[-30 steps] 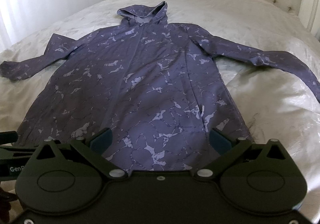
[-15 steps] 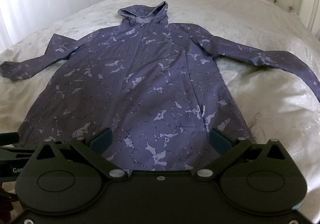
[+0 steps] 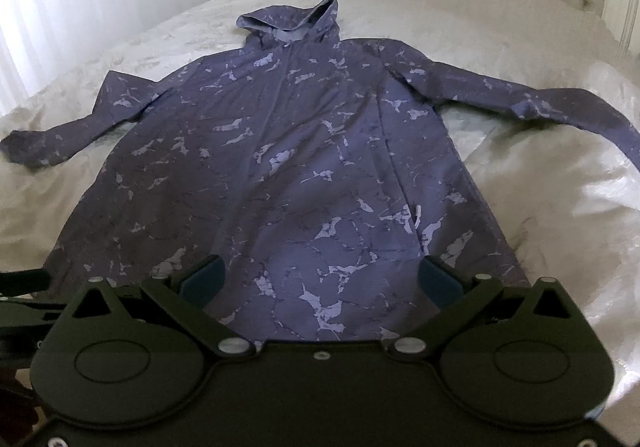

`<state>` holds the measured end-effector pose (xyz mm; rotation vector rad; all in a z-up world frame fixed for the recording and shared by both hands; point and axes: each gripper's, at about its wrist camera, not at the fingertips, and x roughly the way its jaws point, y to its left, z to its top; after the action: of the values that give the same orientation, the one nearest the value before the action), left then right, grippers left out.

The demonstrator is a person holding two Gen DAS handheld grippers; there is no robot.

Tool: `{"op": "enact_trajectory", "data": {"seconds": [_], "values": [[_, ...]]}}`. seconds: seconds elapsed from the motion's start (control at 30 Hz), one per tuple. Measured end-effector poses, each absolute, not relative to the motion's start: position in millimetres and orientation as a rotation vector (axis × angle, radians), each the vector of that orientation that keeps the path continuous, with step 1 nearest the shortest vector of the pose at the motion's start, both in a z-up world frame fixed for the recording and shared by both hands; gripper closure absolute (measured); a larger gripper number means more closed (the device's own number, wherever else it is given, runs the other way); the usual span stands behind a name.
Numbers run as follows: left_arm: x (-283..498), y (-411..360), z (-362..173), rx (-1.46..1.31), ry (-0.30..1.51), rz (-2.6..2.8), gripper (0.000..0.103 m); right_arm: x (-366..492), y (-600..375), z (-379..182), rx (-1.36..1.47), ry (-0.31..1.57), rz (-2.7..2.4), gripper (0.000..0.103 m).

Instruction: Fold large clothes

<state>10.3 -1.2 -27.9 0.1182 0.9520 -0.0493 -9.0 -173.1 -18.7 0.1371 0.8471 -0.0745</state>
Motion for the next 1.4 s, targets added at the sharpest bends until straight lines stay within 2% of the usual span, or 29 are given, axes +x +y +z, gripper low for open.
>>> {"op": "enact_trajectory", "data": {"seconds": [0.27, 0.6, 0.97, 1.4], "values": [[37.7, 17.4, -25.1, 0.057, 0.919, -0.119, 0.002, 19.6, -180.2, -21.5, 0.187, 0.872, -0.016, 0.001], [118.6, 97.4, -20.5, -0.225, 0.886, -0.24, 0.002, 89.6, -189.6, -5.2, 0.189, 0.815, 0.041, 0.001], [198.0, 209.0, -7.3, -0.107, 0.774, 0.093, 0.002, 168.0, -170.8, -7.3, 0.134, 0.725, 0.088, 0.001], [221.1, 297.9, -25.0, -0.114, 0.714, 0.344, 0.003, 215.1, -164.7, -38.8, 0.179, 0.731, 0.122, 0.001]]}}
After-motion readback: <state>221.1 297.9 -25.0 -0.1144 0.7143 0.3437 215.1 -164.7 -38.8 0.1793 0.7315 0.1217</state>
